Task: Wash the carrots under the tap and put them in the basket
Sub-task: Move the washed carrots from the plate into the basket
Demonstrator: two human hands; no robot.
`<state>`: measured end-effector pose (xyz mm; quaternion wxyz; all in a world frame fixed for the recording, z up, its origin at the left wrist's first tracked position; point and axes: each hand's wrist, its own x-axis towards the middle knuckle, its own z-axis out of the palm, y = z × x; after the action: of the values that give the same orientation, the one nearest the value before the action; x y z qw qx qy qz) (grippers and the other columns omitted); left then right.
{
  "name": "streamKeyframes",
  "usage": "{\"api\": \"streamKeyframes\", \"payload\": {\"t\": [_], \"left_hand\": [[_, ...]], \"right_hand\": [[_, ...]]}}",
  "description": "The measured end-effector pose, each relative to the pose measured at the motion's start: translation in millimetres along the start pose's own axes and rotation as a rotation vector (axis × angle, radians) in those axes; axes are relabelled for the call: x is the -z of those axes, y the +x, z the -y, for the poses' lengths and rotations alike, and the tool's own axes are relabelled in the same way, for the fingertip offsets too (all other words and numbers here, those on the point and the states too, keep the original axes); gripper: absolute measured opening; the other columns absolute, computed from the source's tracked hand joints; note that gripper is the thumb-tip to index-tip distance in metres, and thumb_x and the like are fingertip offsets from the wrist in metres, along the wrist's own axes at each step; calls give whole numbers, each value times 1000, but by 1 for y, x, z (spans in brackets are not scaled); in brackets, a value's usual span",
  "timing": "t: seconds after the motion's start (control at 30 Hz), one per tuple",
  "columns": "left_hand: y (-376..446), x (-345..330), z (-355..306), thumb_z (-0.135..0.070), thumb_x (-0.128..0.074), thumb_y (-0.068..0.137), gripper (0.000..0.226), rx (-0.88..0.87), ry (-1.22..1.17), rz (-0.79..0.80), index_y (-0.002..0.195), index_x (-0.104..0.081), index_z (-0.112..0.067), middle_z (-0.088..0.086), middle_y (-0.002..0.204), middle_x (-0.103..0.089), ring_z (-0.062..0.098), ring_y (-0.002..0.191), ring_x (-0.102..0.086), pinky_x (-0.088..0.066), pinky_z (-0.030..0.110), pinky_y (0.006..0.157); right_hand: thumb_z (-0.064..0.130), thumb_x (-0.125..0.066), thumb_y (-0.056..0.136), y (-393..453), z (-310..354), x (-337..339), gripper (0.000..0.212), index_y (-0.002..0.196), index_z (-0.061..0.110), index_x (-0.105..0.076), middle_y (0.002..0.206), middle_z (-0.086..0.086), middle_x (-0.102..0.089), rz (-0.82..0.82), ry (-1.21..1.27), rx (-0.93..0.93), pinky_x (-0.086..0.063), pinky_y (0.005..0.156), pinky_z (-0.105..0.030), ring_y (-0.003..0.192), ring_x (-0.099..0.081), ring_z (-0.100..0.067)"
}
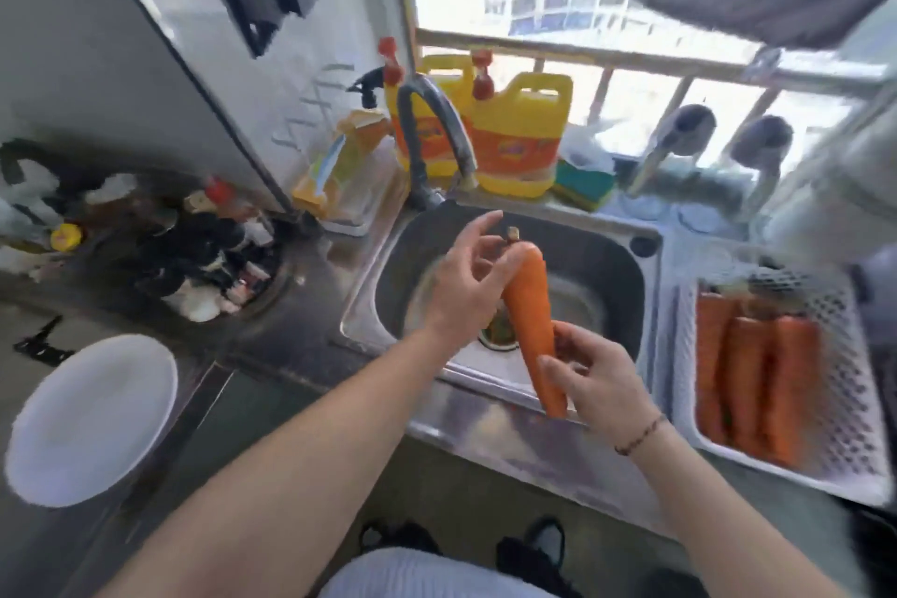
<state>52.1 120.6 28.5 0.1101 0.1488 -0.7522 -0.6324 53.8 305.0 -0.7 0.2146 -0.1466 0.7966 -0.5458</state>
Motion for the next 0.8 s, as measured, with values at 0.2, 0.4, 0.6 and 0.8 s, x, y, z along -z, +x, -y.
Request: {"api": "streamKeyframes", "payload": {"t": [0.2,0.4,0.6,0.8], "left_hand": [[8,-143,-16,-21,-72,85,58,-195,178,357,139,-51,-22,-2,126,-56,8,106,-60,-56,28,88],[12,-252,-24,-27,-74,88,67,-129,288,551,147,-43,-26,-5,132,-47,12,104,-60,-56,32,91],[15,-304,-17,-23,-76,84,73,-144,462,637,149,-42,-25,1,144,-43,19,124,-49,-44,33,107],[13,-313,-4,-54,-58,91,72,-472,900,668,153,-27,-34,-2,155,-32,30,140,-26,-21,52,111]], "right_hand": [[24,-72,87,-43,-38,116,37,122,28,-60,100,9,-70,-264,-46,-100,-56,78,-21,92,-68,-9],[23,-74,84,-76,-72,182,34,109,33,-55,92,11,-67,-562,-157,-166,-52,78,-25,85,-67,-7],[29,-63,85,-82,-90,200,35,120,26,-59,96,1,-71,-550,-332,-225,-56,82,-41,88,-67,-22],[27,-66,85,-80,-99,210,38,121,17,-59,108,-6,-63,-474,-611,-260,-51,78,-39,99,-59,-29]]}}
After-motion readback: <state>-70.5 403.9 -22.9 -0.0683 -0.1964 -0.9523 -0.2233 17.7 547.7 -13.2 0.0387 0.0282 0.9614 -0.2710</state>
